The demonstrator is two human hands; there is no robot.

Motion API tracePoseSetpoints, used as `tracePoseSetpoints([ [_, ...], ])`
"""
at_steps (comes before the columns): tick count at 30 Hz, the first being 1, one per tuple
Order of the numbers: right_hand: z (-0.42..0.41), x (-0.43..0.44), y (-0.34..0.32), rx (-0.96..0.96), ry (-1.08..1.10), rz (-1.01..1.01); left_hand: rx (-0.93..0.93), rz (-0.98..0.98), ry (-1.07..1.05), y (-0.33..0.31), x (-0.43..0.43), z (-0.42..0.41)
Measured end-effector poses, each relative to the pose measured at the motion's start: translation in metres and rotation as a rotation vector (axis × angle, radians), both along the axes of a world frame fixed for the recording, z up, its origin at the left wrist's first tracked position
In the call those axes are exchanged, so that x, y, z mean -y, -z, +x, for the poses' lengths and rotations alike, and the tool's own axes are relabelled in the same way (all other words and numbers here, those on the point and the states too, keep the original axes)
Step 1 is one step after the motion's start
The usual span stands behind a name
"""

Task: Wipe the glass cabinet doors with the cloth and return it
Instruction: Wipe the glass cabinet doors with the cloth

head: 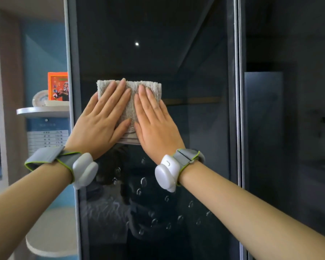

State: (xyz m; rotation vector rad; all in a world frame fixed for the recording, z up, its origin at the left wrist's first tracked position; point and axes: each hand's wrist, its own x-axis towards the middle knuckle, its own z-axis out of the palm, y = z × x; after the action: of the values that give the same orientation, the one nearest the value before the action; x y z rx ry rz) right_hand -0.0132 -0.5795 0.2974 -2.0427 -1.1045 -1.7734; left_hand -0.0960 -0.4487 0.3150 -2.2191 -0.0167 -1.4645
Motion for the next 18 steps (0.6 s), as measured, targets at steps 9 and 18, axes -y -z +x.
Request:
tracePoseSetpoints([
  [9, -0.007, -0.004, 0.041, 0.046, 0.048, -0.071, -0.021, -0.043, -0.011, 0.044, -0.01, -0.008],
  [18, 0.001, 0.015, 0.052, 0.077, 0.093, -0.151, 0.008, -0.045, 0.001, 0.061, 0.0, 0.002],
])
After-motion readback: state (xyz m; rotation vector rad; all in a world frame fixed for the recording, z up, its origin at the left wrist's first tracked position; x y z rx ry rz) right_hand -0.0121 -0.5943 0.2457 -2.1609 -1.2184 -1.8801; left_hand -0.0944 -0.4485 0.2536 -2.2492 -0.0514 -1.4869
